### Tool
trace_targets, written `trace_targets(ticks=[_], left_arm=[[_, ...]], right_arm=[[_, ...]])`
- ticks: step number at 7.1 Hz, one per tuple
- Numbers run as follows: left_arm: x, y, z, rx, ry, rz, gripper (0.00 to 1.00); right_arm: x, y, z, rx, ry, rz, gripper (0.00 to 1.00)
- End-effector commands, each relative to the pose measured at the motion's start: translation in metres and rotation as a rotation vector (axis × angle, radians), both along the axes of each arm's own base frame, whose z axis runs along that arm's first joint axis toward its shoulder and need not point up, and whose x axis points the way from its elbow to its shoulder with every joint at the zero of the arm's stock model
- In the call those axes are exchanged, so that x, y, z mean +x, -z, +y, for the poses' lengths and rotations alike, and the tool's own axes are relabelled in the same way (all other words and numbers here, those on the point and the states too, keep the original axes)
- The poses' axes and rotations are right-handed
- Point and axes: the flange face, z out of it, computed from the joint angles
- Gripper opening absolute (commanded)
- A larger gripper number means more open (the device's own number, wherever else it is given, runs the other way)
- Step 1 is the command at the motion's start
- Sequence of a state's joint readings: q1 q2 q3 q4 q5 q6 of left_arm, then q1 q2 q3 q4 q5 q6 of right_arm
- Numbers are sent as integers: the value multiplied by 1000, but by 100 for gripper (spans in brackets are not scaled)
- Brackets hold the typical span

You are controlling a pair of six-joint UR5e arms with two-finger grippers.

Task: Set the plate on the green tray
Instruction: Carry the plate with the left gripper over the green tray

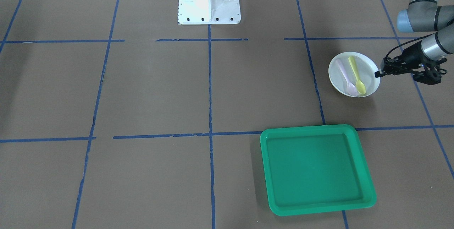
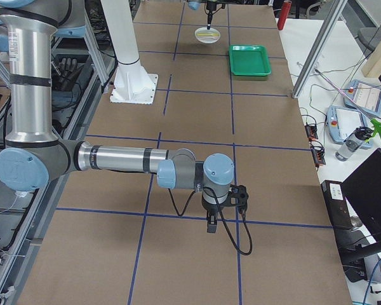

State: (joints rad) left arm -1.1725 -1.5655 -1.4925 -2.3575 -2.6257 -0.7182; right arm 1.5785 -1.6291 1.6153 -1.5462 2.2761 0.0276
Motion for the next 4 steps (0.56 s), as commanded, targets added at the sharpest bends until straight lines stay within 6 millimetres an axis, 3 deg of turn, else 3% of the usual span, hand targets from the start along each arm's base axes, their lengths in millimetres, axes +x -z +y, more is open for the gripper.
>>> trace_targets(ticks=[1,2,3,4], left_arm=[[-4,54,-61,-16,43,10,0],[11,89,-102,-8,43,13,0],[34,112,-160,-16,40,8,0],[52,124,-204,-15,55,-20,0]], right_arm=[[0,0,0,0,0,1,100],[0,0,0,0,0,0,100],[0,0,0,0,0,1,100],[0,0,0,0,0,0,100]])
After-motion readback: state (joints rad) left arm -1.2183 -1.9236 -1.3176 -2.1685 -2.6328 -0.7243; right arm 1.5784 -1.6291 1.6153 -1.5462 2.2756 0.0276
